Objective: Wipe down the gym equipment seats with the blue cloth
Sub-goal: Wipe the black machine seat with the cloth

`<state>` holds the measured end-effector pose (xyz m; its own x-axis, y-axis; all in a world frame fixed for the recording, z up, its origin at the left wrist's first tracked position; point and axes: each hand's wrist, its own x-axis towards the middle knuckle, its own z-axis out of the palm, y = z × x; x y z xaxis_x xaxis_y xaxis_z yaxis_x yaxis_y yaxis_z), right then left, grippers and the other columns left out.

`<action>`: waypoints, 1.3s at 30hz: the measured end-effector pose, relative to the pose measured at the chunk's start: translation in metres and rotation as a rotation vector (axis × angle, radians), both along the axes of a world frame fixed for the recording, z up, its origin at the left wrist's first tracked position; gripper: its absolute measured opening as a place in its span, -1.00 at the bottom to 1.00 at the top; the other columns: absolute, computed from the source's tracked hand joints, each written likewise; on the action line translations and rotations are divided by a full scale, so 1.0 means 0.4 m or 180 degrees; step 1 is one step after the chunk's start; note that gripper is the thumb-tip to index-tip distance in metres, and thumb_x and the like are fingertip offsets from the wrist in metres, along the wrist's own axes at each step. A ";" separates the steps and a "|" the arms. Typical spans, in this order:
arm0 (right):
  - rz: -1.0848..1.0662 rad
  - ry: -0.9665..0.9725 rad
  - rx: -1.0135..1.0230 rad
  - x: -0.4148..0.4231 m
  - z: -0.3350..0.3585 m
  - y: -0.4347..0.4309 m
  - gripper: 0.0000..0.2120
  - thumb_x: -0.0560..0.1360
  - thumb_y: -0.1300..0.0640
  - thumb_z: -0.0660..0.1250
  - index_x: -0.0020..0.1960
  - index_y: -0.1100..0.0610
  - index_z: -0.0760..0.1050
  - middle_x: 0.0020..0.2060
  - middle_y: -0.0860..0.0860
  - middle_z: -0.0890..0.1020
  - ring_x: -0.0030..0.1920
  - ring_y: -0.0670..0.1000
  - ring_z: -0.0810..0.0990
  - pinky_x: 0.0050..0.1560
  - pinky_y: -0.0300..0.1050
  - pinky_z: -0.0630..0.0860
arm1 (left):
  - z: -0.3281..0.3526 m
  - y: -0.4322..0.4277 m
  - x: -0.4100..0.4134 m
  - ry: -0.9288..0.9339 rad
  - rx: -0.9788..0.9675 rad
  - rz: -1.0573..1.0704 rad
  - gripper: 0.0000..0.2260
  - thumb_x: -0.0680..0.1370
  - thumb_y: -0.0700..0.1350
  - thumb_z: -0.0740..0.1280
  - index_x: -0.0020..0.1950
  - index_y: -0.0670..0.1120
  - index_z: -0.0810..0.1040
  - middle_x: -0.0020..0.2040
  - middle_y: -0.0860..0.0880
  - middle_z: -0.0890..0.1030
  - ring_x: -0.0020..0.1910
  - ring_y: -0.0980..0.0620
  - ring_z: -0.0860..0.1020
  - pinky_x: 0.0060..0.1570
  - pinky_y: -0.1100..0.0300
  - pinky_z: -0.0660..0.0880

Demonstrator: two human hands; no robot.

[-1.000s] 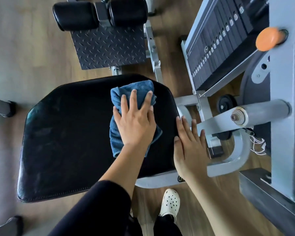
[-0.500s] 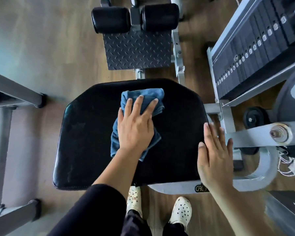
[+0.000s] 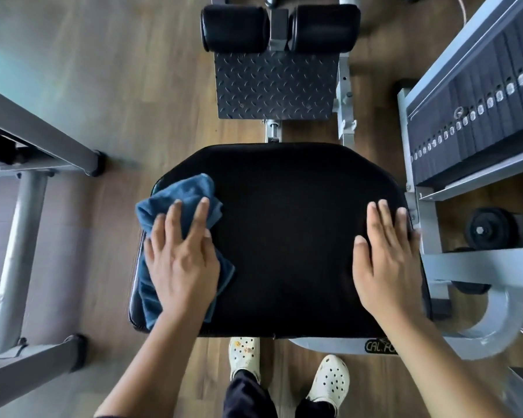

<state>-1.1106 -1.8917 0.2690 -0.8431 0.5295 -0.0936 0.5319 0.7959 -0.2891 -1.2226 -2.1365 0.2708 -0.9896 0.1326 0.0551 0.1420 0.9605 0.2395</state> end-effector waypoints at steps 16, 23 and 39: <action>0.0414 0.0031 0.0060 -0.176 -0.037 -0.055 -0.42 0.56 -0.04 -0.12 0.54 0.14 0.13 0.53 0.06 0.16 0.54 0.14 0.01 0.51 0.11 -0.12 | -0.056 0.174 -0.278 0.0056 0.0055 -0.0830 -0.58 0.56 -0.02 0.14 0.43 0.13 0.37 0.39 -0.07 0.39 0.35 -0.17 0.34 0.31 -0.09 0.27; 0.0520 -0.0042 0.0062 -0.148 -0.030 -0.050 -0.43 0.58 -0.04 -0.12 0.54 0.12 0.12 0.53 0.06 0.16 0.54 0.13 0.02 0.52 0.12 -0.09 | -0.026 0.087 -0.123 -0.0109 0.0137 0.0244 -0.59 0.61 -0.06 0.15 0.47 0.14 0.30 0.46 -0.08 0.31 0.44 -0.17 0.22 0.40 -0.12 0.16; 0.0668 -0.0089 0.0202 0.006 0.000 -0.024 -0.45 0.57 0.02 -0.06 0.50 0.19 0.23 0.49 0.11 0.25 0.51 0.17 0.15 0.46 0.24 0.13 | 0.022 0.213 0.177 -0.0259 0.0080 -0.1448 -0.54 0.57 -0.07 0.20 0.47 0.17 0.28 0.45 -0.01 0.34 0.45 -0.15 0.27 0.42 -0.08 0.14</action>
<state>-1.1083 -1.9014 0.2689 -0.9331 0.3481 -0.0905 0.3596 0.9062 -0.2223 -1.1518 -2.0513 0.2798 -0.8324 0.5541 -0.0116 0.5276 0.7986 0.2896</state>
